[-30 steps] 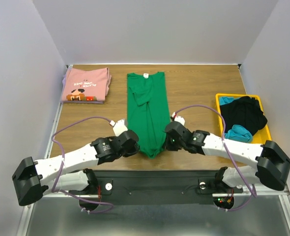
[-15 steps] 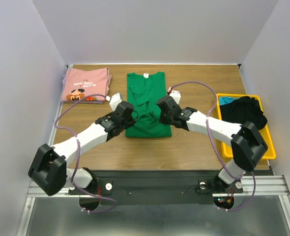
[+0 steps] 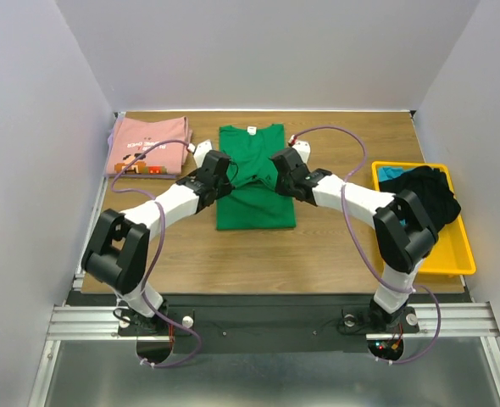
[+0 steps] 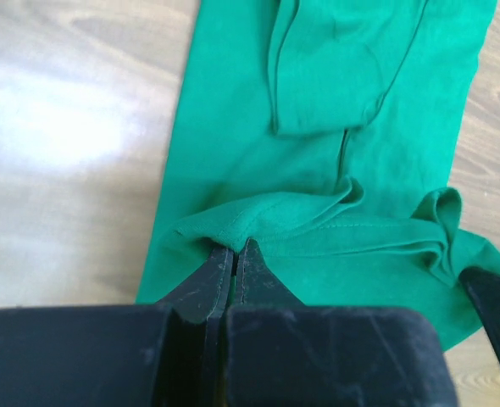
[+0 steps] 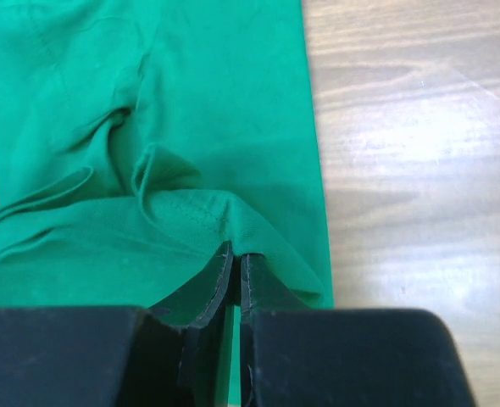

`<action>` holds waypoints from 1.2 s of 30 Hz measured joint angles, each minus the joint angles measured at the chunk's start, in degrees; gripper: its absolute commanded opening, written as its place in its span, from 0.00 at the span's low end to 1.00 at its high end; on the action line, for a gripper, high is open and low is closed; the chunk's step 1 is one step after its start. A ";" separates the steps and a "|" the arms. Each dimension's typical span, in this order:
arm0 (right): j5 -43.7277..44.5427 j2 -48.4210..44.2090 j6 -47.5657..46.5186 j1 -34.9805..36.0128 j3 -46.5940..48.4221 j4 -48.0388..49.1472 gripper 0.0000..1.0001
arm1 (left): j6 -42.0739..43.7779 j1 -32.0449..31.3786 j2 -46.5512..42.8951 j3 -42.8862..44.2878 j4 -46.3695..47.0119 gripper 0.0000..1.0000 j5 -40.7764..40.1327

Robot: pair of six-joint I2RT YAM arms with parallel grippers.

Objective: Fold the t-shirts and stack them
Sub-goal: Fold the tshirt

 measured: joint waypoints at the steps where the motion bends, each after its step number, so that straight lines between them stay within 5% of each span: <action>1: -0.07 0.70 -0.35 -0.28 0.20 0.52 0.01 | 0.74 0.35 1.38 0.81 0.94 0.00 0.52; 7: -0.79 6.34 -1.84 -1.57 3.58 2.38 0.04 | 2.25 1.73 6.84 3.63 3.13 0.00 1.92; 9: -0.98 7.69 -1.99 -1.90 4.26 2.95 0.14 | 2.58 2.12 8.41 4.44 3.39 0.07 2.01; 11: -1.22 8.87 -2.01 -2.38 4.63 3.39 0.21 | 2.91 2.43 9.73 5.25 3.45 0.27 2.27; 12: -1.33 9.22 -1.99 -2.56 4.74 3.50 0.32 | 2.99 2.49 10.14 5.49 3.48 0.55 2.43; 15: -1.42 9.68 -2.10 -2.99 5.18 3.58 0.55 | 3.80 2.73 10.58 5.99 3.63 0.97 2.69; 23: -2.73 7.76 -2.62 -3.34 4.98 4.00 1.00 | 4.98 2.78 9.11 6.12 4.26 0.98 4.37; 32: -9.11 -8.17 -2.19 -3.34 -7.76 5.07 1.00 | 2.62 2.67 -9.09 -9.81 7.15 0.98 7.41; 36: -14.51 -8.55 -2.82 -3.34 -8.41 5.79 1.00 | 0.04 2.05 -15.34 -18.93 7.67 0.98 9.20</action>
